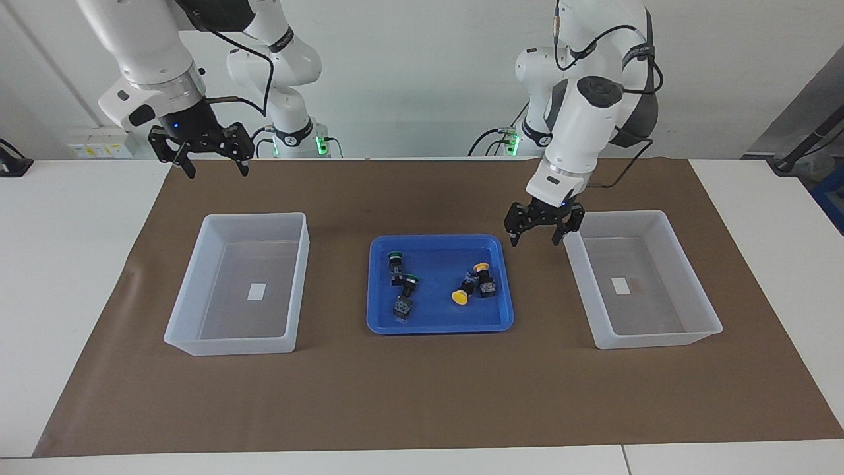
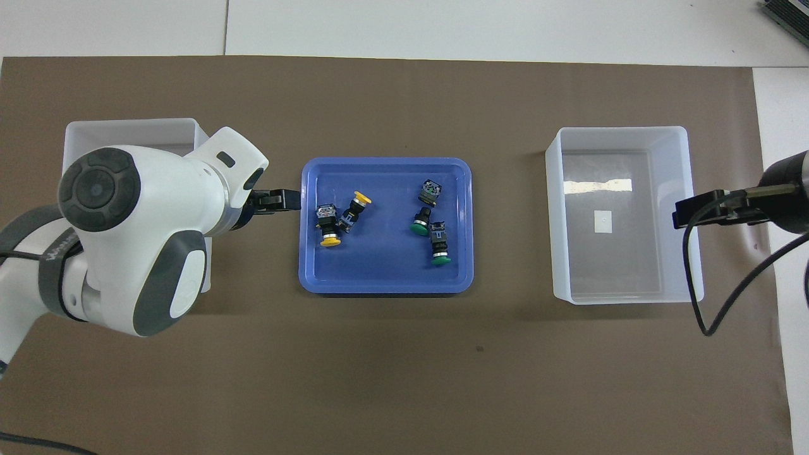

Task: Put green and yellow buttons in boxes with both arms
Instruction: 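Grasp a yellow button in the blue tray with the left gripper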

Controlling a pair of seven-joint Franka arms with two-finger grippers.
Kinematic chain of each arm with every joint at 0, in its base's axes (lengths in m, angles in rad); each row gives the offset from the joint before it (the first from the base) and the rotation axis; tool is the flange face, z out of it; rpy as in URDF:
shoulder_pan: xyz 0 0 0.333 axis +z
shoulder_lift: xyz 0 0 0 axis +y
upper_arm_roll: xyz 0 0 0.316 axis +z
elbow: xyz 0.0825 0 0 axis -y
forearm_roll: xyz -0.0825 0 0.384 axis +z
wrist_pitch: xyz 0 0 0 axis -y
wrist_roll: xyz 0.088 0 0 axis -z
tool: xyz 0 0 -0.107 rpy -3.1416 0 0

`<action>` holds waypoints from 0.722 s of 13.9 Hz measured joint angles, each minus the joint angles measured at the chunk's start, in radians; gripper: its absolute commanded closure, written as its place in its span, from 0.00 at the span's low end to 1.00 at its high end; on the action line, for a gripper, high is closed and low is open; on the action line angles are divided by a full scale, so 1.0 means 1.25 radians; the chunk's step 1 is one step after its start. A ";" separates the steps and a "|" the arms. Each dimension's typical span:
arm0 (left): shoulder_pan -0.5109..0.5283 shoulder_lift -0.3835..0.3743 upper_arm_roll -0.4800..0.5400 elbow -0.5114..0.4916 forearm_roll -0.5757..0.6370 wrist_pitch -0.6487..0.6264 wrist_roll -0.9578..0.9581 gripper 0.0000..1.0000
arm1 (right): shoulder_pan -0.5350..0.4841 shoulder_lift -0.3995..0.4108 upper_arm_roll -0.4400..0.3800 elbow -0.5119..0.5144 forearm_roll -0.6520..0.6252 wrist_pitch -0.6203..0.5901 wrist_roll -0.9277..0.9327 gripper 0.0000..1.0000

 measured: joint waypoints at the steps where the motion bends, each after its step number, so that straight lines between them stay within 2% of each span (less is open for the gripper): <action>1: -0.001 0.010 0.000 -0.013 0.000 0.034 0.000 0.00 | 0.000 -0.001 0.000 -0.002 0.002 0.000 0.000 0.00; 6: -0.033 0.055 0.001 -0.076 0.000 0.151 -0.001 0.00 | 0.028 -0.003 0.001 -0.010 0.008 0.013 0.000 0.00; 10: -0.060 0.090 0.001 -0.079 0.000 0.177 -0.003 0.00 | 0.067 -0.003 0.001 -0.071 0.012 0.130 0.001 0.00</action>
